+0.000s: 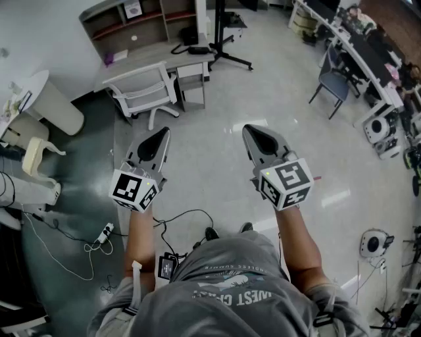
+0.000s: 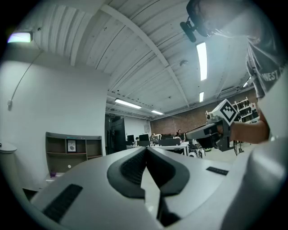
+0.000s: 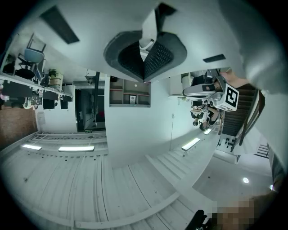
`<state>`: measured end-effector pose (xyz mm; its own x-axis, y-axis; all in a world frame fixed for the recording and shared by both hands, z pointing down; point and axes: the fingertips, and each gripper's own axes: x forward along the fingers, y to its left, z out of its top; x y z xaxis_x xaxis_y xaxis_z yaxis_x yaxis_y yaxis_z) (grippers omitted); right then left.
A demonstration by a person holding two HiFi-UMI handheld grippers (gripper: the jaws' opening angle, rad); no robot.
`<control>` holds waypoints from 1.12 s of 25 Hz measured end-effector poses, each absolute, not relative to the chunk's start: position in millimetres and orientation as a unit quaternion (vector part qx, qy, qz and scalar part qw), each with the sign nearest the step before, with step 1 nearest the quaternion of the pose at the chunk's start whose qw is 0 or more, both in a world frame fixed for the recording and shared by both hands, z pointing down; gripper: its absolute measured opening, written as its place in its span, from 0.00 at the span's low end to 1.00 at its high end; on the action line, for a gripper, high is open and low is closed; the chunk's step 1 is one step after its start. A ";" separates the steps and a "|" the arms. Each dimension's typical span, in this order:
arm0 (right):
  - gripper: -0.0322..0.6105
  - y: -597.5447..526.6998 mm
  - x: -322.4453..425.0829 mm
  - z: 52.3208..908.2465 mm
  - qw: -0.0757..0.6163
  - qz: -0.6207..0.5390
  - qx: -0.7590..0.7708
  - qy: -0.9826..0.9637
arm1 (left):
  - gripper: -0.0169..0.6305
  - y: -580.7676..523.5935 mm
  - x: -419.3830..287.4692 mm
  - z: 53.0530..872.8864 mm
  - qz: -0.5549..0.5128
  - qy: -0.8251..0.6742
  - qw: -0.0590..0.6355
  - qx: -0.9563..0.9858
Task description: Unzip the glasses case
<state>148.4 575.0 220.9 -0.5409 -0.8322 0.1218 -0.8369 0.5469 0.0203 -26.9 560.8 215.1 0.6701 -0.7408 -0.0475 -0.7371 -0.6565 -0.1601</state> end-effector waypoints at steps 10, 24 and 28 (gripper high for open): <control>0.06 551.2 148.8 227.3 0.056 0.025 0.472 -0.879 | 0.02 540.3 -26.7 221.7 -0.013 0.407 0.082 -0.910; 0.07 405.6 186.4 241.1 0.029 0.051 0.433 -0.900 | 0.03 429.4 4.2 229.0 -0.038 0.455 0.072 -0.887; 0.07 359.4 195.4 244.0 0.035 0.054 0.407 -0.911 | 0.03 391.7 20.4 230.0 -0.037 0.473 0.067 -0.878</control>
